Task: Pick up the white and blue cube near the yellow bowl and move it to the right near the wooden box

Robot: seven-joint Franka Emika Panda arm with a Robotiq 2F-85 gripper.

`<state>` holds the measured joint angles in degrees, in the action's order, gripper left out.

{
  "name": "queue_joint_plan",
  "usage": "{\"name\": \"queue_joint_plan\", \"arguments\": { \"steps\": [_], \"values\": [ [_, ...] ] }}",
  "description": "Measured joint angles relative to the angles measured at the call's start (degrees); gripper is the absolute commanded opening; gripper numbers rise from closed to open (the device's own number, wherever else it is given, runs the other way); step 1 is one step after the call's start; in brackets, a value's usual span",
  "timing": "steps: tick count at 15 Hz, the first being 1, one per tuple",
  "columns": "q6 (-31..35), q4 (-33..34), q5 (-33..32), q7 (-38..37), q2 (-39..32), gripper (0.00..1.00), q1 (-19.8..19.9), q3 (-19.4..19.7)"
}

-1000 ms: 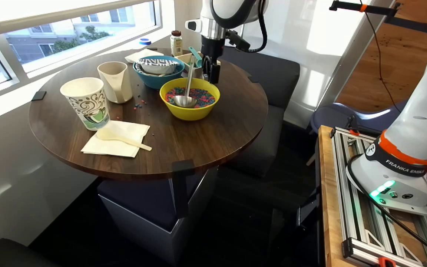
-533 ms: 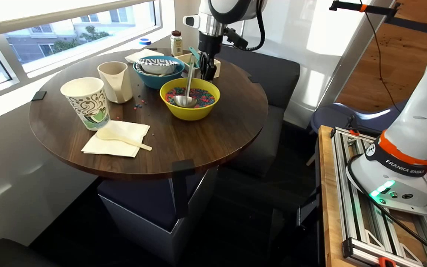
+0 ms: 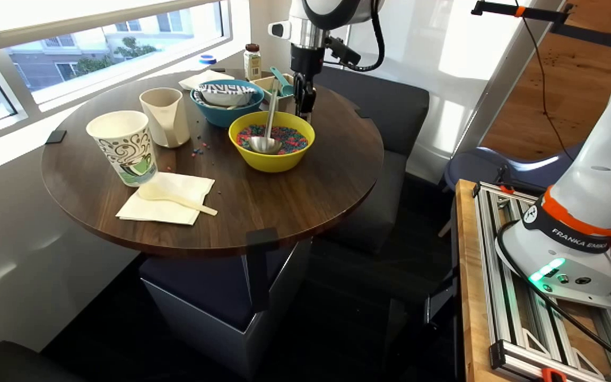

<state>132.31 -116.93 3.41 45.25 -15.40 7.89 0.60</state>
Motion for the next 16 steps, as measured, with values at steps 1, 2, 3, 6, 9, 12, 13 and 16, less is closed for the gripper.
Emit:
{"name": "queue_joint_plan", "arguments": {
  "steps": [1, 2, 3, 6, 9, 12, 13, 16],
  "values": [
    [-3.1, 0.1, -0.6, -1.2, 0.8, 0.09, 0.1, 0.6],
    [-6.5, 0.3, -1.3, -2.8, 1.7, 0.09, 0.1, 1.2],
    [-9.4, 0.5, -1.9, -4.7, 2.7, 0.09, 0.1, 1.9],
    [-12.9, 0.9, -2.5, -11.6, 5.6, 0.09, 0.5, 3.8],
    [-13.2, 1.8, -3.4, -19.2, 7.4, 0.09, 1.0, 5.7],
    [-13.2, 3.9, -3.8, -26.7, 7.1, 0.09, 1.8, 7.4],
    [-13.2, 4.8, -4.2, -29.4, 6.7, 0.09, 2.0, 7.9],
    [-12.9, 7.8, -4.9, -37.3, 4.5, 0.34, 2.5, 9.3]
  ]
}}
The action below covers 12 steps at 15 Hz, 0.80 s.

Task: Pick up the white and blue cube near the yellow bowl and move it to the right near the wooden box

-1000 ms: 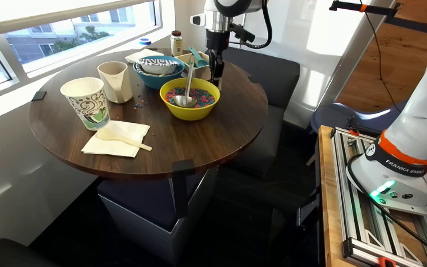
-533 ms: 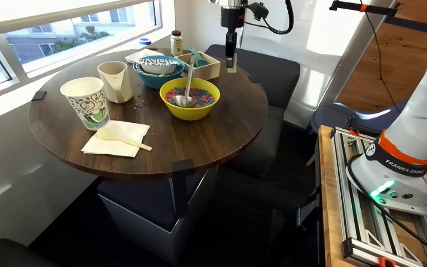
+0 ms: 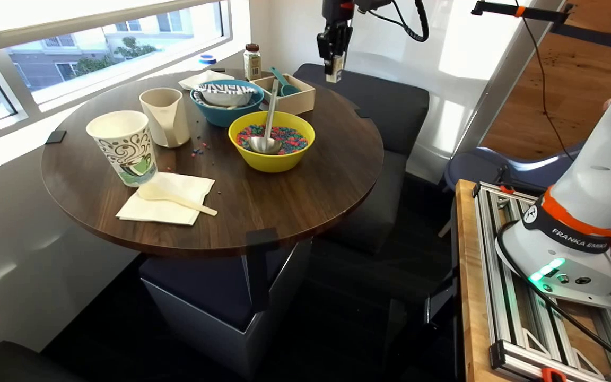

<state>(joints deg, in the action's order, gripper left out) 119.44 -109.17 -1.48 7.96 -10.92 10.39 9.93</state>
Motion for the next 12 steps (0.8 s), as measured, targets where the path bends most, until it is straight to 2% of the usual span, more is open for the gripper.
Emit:
{"name": "queue_joint_plan", "arguments": {
  "steps": [5, 6, 12],
  "values": [
    [0.3, 2.1, -0.1, -3.5, -2.1, 0.34, 0.1, 0.4],
    [0.3, 2.2, -0.1, -3.5, -2.1, 0.09, 0.1, 0.4],
    [0.6, 4.9, 1.7, -3.5, -4.0, 0.09, 1.2, 0.4]
  ]
}}
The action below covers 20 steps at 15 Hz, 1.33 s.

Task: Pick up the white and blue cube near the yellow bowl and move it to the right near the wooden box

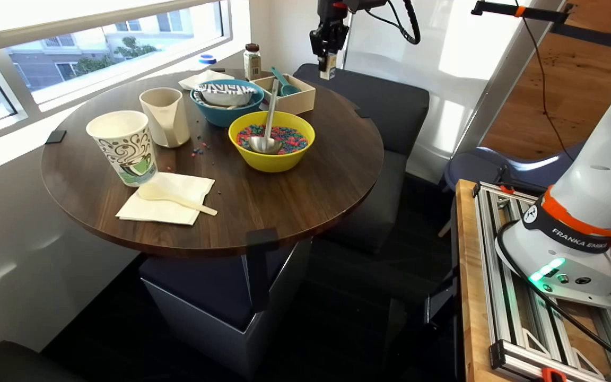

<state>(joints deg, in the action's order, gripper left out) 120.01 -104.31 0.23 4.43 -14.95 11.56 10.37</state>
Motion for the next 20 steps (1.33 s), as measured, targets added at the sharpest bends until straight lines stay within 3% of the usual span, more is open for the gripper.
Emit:
{"name": "queue_joint_plan", "arguments": {
  "steps": [8, 19, 20],
  "values": [
    [1.5, 10.5, 6.2, 0.0, -10.9, 0.09, 3.7, -0.1],
    [3.7, 21.1, 7.1, -1.0, -21.5, 0.09, 5.8, -1.0],
    [4.0, 21.7, 7.1, -1.1, -21.9, 0.3, 5.8, -1.1]
  ]
}}
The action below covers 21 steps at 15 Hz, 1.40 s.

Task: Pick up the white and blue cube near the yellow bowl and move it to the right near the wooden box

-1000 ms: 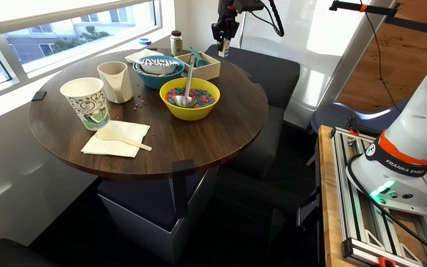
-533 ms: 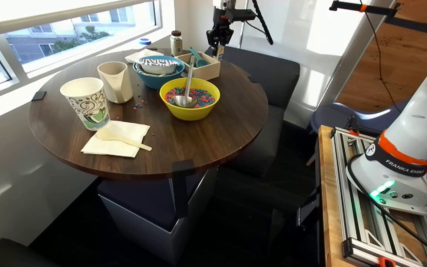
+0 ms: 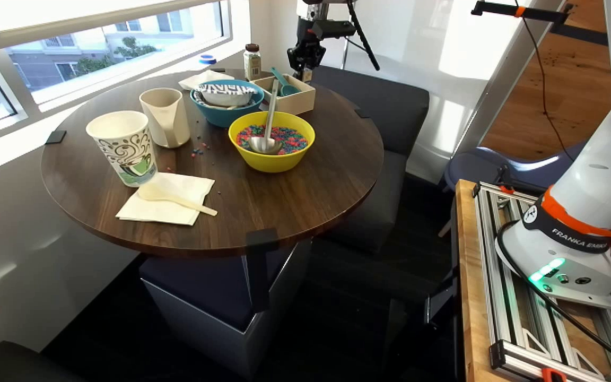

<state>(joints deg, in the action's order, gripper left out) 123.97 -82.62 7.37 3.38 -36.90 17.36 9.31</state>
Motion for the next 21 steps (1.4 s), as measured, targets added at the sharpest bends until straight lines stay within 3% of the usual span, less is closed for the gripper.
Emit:
{"name": "queue_joint_plan", "arguments": {
  "steps": [1, 3, 8, 15, 21],
  "values": [
    [0.4, 0.4, 0.0, 0.0, -0.4, 0.59, 0.0, -0.1],
    [0.7, 1.0, 0.0, 0.0, -0.9, 0.66, 0.1, -0.2],
    [0.8, 2.1, 0.0, 0.0, -1.3, 1.0, 0.2, -0.3],
    [-3.3, 3.1, 0.0, 1.6, 1.9, 1.0, 1.9, -0.3],
    [-8.4, -0.7, 0.0, 14.3, 11.7, 1.0, 3.9, -0.6]
  ]
}}
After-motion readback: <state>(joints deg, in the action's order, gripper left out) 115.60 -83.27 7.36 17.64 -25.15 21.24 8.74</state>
